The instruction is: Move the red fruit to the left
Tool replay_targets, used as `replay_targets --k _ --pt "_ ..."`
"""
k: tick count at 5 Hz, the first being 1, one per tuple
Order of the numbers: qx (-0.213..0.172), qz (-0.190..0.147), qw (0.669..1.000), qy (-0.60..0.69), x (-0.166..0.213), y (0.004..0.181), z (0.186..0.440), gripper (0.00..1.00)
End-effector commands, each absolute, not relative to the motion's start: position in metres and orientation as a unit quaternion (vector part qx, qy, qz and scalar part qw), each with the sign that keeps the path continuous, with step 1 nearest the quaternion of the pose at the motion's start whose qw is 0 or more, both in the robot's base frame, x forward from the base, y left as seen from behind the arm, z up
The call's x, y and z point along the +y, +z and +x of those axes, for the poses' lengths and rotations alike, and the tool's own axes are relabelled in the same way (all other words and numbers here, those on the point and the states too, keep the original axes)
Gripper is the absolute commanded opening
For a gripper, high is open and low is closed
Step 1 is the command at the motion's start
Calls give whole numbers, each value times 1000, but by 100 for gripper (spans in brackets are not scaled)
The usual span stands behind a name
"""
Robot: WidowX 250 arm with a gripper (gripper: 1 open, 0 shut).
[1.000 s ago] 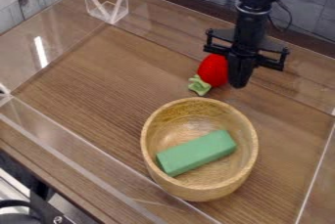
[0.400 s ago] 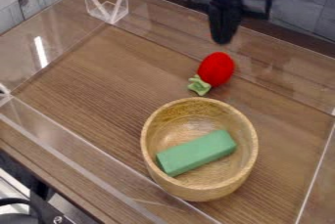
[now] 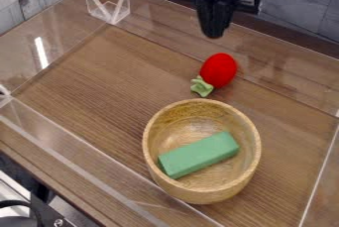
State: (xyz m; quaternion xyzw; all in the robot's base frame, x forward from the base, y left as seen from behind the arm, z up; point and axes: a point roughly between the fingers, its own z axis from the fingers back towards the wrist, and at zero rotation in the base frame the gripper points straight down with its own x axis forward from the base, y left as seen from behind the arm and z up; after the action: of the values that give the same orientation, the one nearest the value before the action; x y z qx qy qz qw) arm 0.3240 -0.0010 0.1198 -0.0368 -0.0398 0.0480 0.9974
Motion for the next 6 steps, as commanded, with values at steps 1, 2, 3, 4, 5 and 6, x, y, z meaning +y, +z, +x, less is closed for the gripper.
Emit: replay_targets --k 1,2,3,4,5,6 --pt "-54 -35 998 16 -2 110 330 100" --pt "-46 -33 998 21 0 96 328 100" --pt "-39 -31 998 25 3 84 326 100" --pt "-37 -31 998 33 3 74 321 0" --pt "-37 -31 998 40 4 68 315 0" --pt "-51 -38 998 28 14 90 318 0"
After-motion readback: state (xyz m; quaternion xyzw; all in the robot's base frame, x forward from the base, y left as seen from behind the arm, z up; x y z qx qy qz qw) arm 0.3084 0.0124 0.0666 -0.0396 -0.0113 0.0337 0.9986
